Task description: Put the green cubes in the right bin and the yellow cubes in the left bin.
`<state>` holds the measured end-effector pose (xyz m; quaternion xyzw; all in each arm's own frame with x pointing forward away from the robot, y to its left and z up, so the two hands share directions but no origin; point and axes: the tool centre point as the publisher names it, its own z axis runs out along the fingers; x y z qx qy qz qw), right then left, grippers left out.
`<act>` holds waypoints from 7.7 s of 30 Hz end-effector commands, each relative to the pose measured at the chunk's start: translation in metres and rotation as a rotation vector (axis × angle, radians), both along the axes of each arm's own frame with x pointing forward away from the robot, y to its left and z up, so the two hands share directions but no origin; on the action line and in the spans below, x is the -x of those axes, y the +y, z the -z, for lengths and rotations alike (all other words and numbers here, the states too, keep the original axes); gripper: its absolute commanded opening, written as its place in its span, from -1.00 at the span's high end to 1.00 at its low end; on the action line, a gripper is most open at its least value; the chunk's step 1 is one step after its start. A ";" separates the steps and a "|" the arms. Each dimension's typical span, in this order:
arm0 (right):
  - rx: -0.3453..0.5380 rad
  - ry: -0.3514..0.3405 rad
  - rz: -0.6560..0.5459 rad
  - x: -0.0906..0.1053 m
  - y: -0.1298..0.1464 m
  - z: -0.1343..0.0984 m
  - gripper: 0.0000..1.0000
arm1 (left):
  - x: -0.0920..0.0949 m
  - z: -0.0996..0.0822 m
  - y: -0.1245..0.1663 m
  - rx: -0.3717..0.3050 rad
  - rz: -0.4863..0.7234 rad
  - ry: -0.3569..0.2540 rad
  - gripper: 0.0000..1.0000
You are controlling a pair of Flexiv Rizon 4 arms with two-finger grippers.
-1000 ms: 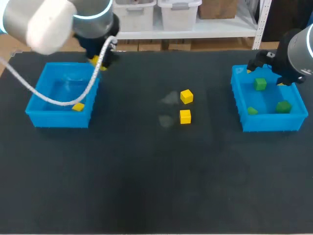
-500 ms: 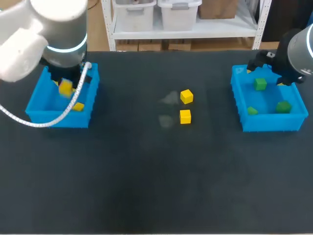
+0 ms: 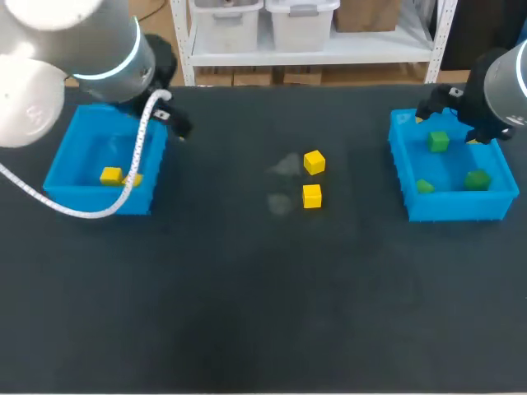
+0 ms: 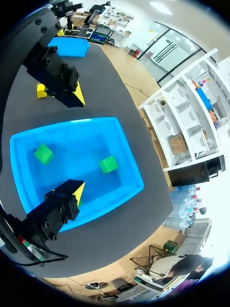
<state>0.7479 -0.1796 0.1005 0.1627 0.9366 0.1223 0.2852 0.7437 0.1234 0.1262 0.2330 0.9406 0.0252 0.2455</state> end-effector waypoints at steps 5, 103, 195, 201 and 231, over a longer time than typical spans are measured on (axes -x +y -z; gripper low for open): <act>0.001 -0.007 0.003 0.001 0.000 0.001 -1.00 | 0.012 -0.001 -0.077 0.020 0.371 0.097 -1.00; 0.001 -0.007 0.003 0.001 0.000 0.001 -1.00 | 0.013 0.078 -0.170 -0.146 0.632 0.263 -1.00; 0.001 -0.007 0.003 0.001 0.000 0.001 -1.00 | -0.003 0.033 0.119 -0.237 -0.376 0.081 -1.00; 0.001 -0.007 0.003 0.001 0.000 0.001 -1.00 | -0.011 0.009 0.059 -0.096 -0.189 0.058 -1.00; 0.001 -0.007 0.003 0.001 0.000 0.001 -1.00 | -0.022 0.087 -0.247 -0.083 0.536 0.254 -1.00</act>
